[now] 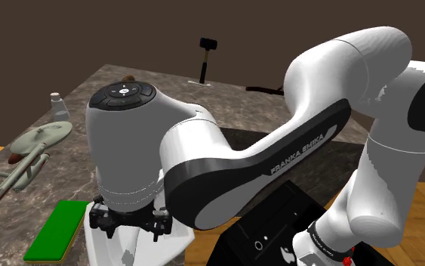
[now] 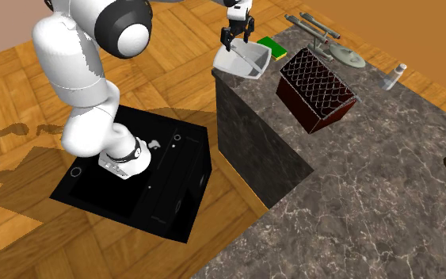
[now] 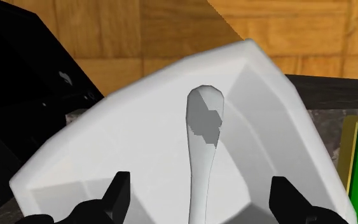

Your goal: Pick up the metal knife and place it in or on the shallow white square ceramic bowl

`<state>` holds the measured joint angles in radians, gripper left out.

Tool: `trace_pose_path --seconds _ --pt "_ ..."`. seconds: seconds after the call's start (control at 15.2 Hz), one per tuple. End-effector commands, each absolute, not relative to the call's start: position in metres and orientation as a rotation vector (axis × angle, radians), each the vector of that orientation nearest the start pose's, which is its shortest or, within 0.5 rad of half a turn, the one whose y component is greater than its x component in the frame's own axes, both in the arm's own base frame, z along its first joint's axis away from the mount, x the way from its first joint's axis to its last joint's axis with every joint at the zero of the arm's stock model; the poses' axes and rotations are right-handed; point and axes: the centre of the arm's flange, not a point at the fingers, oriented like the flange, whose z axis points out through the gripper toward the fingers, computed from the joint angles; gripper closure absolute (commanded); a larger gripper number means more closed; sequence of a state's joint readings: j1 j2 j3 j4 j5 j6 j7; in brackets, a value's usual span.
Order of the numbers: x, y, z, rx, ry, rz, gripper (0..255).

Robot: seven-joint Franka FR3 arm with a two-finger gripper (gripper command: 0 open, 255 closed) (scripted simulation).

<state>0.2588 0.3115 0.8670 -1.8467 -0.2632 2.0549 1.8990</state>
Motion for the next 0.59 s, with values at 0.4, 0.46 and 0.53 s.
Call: trace_pose_path --seconds 0.4,0.46,0.53 --pt "0.305 0.534 0.445 -2.948 1.037 0.003 0" --pt "0.305 0.534 0.445 -2.948 1.037 0.003 0" --pt "0.305 0.534 0.445 -2.948 1.037 0.003 0"
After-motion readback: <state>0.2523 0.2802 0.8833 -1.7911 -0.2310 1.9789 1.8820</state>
